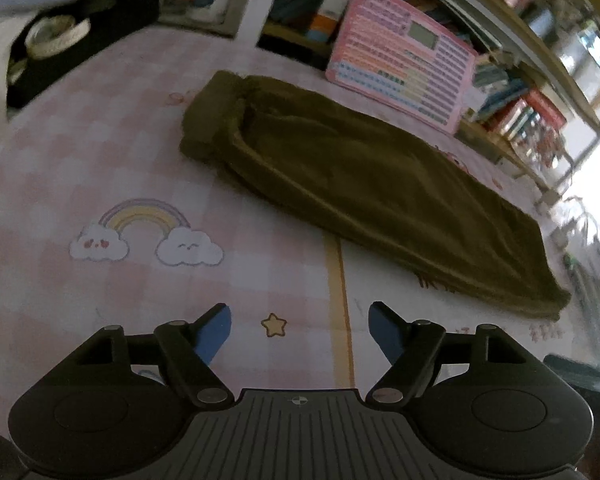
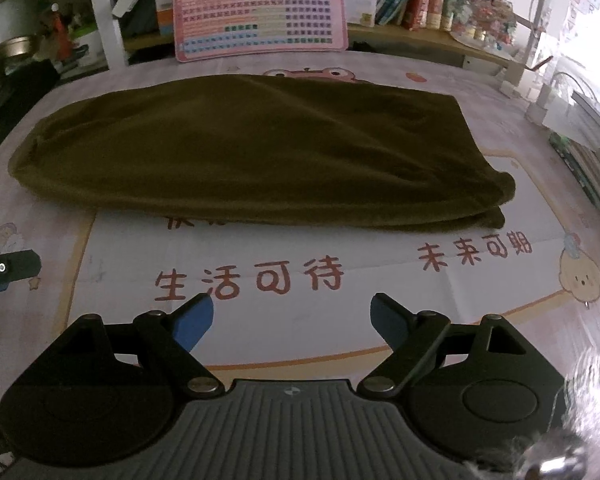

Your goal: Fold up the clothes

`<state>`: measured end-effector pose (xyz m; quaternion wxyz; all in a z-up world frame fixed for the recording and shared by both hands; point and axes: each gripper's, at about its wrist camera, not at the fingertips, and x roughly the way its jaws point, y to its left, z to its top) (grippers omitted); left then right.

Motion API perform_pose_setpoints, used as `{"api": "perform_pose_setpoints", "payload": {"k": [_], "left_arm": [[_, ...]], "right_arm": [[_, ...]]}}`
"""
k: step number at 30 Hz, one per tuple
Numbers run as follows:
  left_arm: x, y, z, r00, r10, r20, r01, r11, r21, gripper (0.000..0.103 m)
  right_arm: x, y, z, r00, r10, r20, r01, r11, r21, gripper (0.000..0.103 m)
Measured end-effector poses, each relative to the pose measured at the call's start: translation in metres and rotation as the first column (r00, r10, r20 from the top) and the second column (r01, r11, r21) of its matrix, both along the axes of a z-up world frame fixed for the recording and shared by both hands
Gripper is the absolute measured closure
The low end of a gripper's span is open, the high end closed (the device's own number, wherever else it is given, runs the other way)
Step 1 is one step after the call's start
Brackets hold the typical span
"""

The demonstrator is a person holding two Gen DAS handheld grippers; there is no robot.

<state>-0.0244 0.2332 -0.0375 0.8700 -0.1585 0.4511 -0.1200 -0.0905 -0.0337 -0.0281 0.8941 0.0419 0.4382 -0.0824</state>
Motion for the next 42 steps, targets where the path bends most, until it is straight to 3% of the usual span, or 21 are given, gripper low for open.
{"api": "perform_pose_setpoints", "payload": {"k": [9, 12, 15, 20, 25, 30, 35, 38, 42], "left_arm": [[0.037, 0.015, -0.007, 0.997, 0.077, -0.007, -0.077, 0.996, -0.052, 0.022], [0.052, 0.023, -0.009, 0.992, 0.127, -0.017, -0.128, 0.984, -0.120, 0.019], [0.065, 0.032, -0.012, 0.982, 0.184, -0.039, -0.188, 0.960, -0.206, 0.018], [0.079, 0.046, -0.019, 0.958, 0.274, -0.079, -0.285, 0.899, -0.332, 0.018], [0.094, 0.051, -0.023, 0.927, 0.352, -0.127, -0.373, 0.838, -0.399, 0.018], [0.103, 0.050, -0.023, 0.915, 0.373, -0.151, -0.402, 0.821, -0.406, 0.018], [0.102, 0.048, -0.022, 0.916, 0.376, -0.139, -0.399, 0.827, -0.395, 0.018], [0.102, 0.046, -0.021, 0.914, 0.383, -0.131, -0.403, 0.828, -0.389, 0.018], [0.102, 0.045, -0.023, 0.901, 0.412, -0.135, -0.430, 0.807, -0.405, 0.018]], "right_arm": [[0.036, -0.001, 0.005, 0.997, 0.008, 0.071, -0.007, 1.000, -0.015, 0.018], [0.062, 0.002, 0.008, 0.994, 0.019, 0.110, -0.016, 1.000, -0.024, 0.018], [0.086, 0.005, 0.006, 0.993, 0.033, 0.116, -0.029, 0.999, -0.037, 0.018], [0.126, 0.009, 0.003, 0.991, 0.056, 0.125, -0.049, 0.997, -0.059, 0.018], [0.162, 0.027, 0.001, 0.983, 0.112, 0.148, -0.100, 0.991, -0.084, 0.018], [0.204, 0.060, 0.001, 0.962, 0.181, 0.202, -0.158, 0.980, -0.124, 0.018], [0.245, 0.077, -0.016, 0.976, 0.146, 0.163, -0.127, 0.984, -0.122, 0.019], [0.250, 0.084, -0.031, 0.977, 0.169, 0.127, -0.148, 0.976, -0.157, 0.019], [0.222, 0.083, -0.026, 0.976, 0.141, 0.165, -0.106, 0.973, -0.204, 0.019]]}}
